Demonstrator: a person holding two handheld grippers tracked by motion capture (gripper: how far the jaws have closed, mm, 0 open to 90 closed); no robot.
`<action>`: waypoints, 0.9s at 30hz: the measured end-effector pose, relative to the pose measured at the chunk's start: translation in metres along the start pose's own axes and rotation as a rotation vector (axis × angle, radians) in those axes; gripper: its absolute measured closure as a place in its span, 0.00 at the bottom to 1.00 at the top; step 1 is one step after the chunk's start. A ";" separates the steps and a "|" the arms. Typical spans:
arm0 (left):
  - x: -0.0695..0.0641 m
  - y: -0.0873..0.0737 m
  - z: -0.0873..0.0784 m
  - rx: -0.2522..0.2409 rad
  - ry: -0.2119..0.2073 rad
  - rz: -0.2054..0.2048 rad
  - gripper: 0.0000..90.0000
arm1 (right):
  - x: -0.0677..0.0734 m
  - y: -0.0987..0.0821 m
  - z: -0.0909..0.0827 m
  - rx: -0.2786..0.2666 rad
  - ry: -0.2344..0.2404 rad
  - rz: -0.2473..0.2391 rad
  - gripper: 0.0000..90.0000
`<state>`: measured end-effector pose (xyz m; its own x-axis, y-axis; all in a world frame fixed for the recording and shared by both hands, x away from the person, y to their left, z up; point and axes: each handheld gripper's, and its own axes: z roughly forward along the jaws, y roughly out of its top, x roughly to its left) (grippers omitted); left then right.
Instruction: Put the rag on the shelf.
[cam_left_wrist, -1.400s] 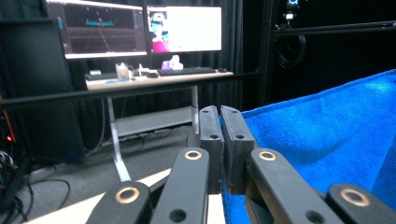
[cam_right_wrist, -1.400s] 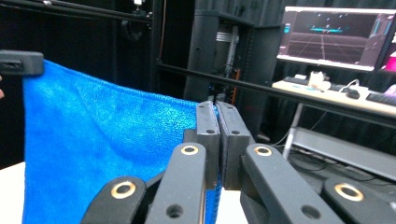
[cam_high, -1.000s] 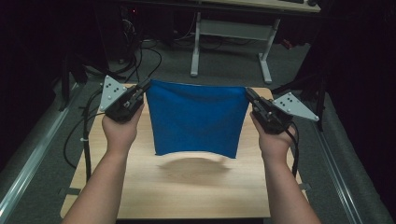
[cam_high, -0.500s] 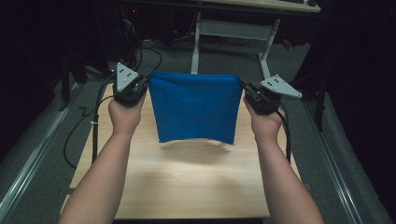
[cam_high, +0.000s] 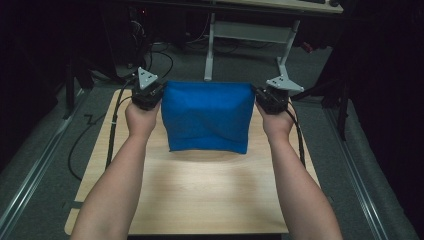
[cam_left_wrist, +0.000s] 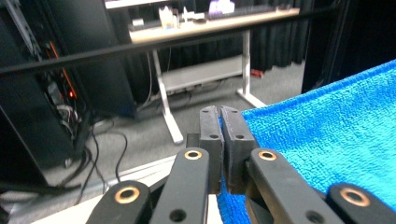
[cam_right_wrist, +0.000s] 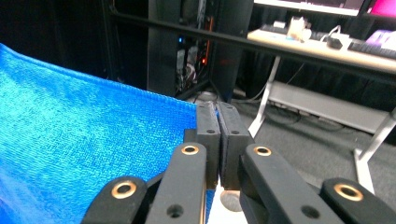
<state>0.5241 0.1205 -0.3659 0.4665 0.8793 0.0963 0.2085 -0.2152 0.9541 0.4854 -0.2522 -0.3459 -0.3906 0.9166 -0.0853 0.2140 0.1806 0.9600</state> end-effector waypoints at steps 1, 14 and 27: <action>-0.001 -0.003 0.002 0.008 -0.007 -0.002 0.98 | 0.001 -0.003 0.002 0.013 0.000 -0.001 1.00; -0.004 -0.047 0.022 0.139 -0.044 0.000 0.98 | 0.001 -0.034 0.021 0.113 0.000 -0.025 1.00; -0.010 -0.094 0.024 0.198 -0.115 -0.063 0.98 | 0.009 -0.084 0.035 0.201 0.058 0.017 1.00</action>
<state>0.5204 0.1218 -0.4638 0.5399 0.8417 -0.0056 0.4000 -0.2507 0.8816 0.4953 -0.2465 -0.4367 -0.4349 0.8991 -0.0487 0.3927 0.2381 0.8883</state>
